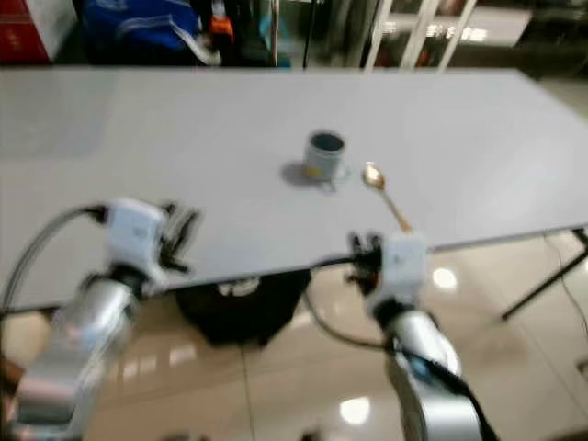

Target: Setting the table

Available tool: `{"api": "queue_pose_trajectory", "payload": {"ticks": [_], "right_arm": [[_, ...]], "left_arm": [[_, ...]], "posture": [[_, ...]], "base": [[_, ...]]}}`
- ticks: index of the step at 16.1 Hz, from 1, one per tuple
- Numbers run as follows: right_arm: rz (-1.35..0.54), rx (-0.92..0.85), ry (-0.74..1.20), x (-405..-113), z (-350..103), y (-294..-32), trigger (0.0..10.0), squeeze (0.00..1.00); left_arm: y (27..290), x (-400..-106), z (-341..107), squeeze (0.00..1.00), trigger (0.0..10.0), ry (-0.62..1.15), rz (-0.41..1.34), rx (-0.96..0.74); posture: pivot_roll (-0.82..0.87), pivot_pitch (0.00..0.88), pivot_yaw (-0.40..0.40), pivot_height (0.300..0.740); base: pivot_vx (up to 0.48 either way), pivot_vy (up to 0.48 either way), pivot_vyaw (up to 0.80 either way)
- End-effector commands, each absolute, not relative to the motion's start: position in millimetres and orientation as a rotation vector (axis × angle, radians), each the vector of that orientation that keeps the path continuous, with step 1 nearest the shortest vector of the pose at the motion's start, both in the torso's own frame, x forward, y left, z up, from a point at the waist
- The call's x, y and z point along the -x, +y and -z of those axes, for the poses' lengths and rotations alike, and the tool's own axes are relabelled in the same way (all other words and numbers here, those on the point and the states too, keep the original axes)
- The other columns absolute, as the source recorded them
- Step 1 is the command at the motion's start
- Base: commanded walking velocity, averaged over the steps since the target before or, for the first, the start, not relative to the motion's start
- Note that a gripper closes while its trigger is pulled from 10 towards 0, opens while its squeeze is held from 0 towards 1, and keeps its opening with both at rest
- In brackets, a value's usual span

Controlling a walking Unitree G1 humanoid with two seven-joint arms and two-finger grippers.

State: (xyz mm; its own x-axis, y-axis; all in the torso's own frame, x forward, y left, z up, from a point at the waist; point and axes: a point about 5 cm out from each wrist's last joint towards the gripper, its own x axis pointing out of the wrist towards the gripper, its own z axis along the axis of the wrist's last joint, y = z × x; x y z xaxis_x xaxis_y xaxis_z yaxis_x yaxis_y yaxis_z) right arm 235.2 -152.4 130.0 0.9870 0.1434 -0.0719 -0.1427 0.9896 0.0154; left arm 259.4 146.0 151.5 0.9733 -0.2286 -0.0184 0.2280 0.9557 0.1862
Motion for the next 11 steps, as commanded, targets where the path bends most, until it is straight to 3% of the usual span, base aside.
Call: {"api": "queue_pose_trajectory", "payload": {"ticks": [1,5,11], "right_arm": [[-0.107,0.024,0.096,-238.0,-127.1,-159.9,10.0,0.0],[-0.104,0.022,0.08,-244.3,-126.6,-154.8,10.0,0.0],[-0.145,0.006,0.07,-254.0,-127.4,-146.1,10.0,0.0]], "left_arm": [[137.1,-262.3,-152.2,0.0,10.0,-0.012,0.262,-0.19],[135.6,-267.9,-152.2,0.0,10.0,-0.012,0.268,-0.193],[145.5,-274.6,-165.8,0.0,10.0,-0.041,0.195,-0.192]], "posture": [[0.04,0.044,-0.062,0.74],[0.04,0.048,-0.047,0.74],[0.11,0.039,-0.098,0.74]], "base": [[0.0,0.48,0.0],[0.0,0.48,0.0],[0.0,0.48,0.0]]}}
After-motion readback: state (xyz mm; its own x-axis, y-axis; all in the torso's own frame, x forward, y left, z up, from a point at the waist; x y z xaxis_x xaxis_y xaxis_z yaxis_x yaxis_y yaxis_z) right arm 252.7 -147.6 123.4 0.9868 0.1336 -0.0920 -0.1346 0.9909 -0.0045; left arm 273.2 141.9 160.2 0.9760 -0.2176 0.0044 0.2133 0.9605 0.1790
